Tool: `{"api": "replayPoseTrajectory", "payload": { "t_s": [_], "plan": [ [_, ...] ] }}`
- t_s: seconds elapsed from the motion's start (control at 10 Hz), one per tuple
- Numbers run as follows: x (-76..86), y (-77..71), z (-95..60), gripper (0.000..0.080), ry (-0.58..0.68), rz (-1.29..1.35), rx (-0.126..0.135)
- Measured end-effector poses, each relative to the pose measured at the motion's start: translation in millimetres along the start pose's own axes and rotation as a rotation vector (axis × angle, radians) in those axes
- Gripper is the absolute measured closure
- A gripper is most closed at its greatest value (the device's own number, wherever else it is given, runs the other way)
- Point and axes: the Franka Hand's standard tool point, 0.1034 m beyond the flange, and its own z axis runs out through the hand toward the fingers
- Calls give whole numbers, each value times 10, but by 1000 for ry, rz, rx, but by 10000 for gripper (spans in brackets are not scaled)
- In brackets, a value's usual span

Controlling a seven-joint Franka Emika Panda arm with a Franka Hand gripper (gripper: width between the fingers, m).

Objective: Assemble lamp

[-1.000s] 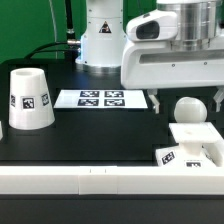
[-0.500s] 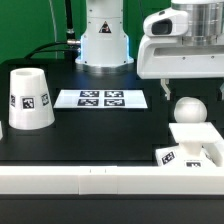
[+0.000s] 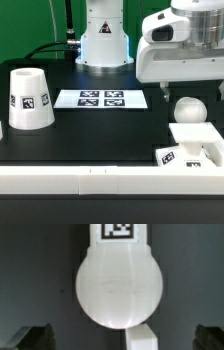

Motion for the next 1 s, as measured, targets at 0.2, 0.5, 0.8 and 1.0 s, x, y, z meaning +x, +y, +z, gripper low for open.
{"api": "replayPoseTrajectory", "payload": {
  "t_s": [0.2,0.5,0.8,1.0],
  "plan": [
    [11,3,11,100,-96,-4,2],
    [-80,17,94,100,-314,-2,-8],
    [-90,22,168,100,-487,-3,-13],
    [-100,24,226,100,-613,-6,-17]
  ]
}}
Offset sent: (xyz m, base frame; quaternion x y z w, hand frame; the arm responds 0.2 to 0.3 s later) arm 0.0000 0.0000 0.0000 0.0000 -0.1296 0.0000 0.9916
